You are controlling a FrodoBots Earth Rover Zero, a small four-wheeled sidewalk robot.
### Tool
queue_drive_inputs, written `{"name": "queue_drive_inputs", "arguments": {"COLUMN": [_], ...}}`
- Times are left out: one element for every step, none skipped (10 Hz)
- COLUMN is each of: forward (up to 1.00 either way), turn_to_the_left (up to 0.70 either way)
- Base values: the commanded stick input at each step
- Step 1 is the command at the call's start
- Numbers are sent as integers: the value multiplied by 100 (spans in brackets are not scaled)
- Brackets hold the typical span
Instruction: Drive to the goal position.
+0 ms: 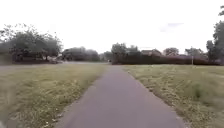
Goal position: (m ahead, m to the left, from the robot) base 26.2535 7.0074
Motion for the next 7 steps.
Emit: {"name": "queue_drive_inputs", "arguments": {"forward": [100,100,100,100,100,100,100], "turn_to_the_left": [0,0,0,0,0,0,0]}}
